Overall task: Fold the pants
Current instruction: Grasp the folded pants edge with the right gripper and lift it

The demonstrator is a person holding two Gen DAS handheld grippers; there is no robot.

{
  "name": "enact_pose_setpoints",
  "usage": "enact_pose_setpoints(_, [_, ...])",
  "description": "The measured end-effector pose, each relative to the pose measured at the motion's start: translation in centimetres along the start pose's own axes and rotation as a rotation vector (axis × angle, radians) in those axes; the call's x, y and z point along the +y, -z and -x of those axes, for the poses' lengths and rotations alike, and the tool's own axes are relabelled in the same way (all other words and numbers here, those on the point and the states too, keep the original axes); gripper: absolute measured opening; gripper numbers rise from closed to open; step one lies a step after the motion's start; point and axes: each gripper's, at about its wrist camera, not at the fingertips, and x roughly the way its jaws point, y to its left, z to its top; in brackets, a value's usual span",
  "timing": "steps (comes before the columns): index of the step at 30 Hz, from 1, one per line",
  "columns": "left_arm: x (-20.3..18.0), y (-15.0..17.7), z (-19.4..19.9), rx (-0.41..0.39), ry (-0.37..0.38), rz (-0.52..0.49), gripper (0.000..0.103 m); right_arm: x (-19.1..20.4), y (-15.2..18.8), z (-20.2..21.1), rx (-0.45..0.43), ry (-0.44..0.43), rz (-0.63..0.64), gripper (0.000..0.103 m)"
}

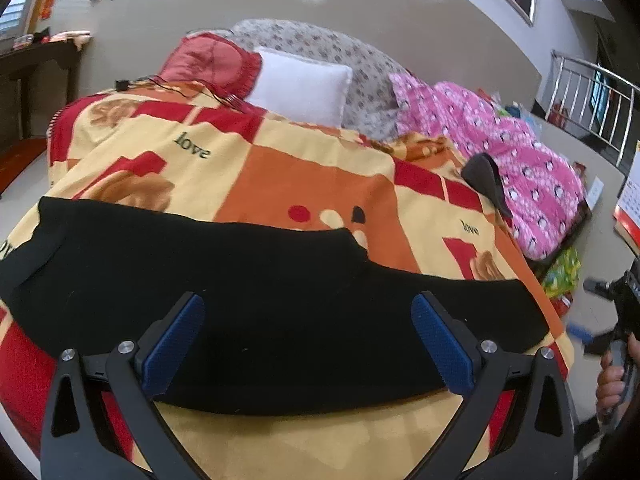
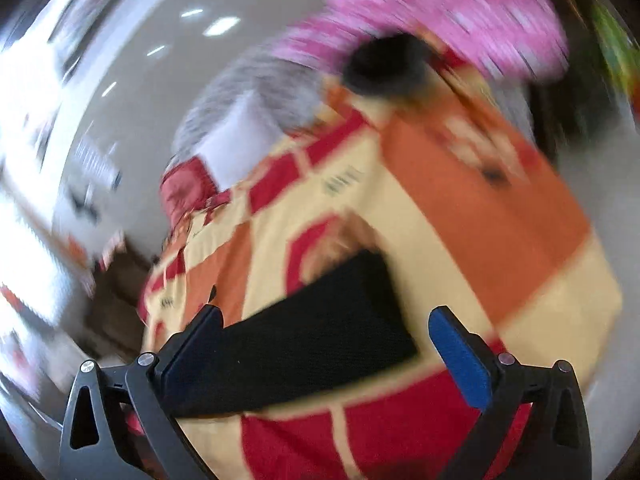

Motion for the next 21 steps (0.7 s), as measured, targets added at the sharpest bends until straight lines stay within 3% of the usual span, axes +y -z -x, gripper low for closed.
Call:
enact_pose_setpoints(2, [0.0,0.2,-0.6,0.018,-0.006,0.002,0.103,-3.0,0.1,-1.0,0.084,-0.033,-0.156,0.097])
enact_pose_setpoints(6, [-0.1,0.4,-1.4,0.052,-0.001,0.001,0.103,-3.8,1.0,-3.3,0.200,-0.038,-0.199,0.095])
enact_pose_setpoints(9, [0.2,0.5,-1.4,0.056,0.003,0.010,0.103,-2.9,1.1,-4.2,0.193,-0.028,-0.186,0.095])
enact_pose_setpoints(19, [0.4,0.6,-1.7,0.072,0.007,0.020,0.103,-2.7,1.2,-5.6,0.246,-0.134,-0.218,0.096])
enact_pose_setpoints(21, [0.4,0.7,-1.7,0.074,0.005,0.019,0.103,-3.1,1.4,-5.4,0.246,-0.144,-0.229,0.090])
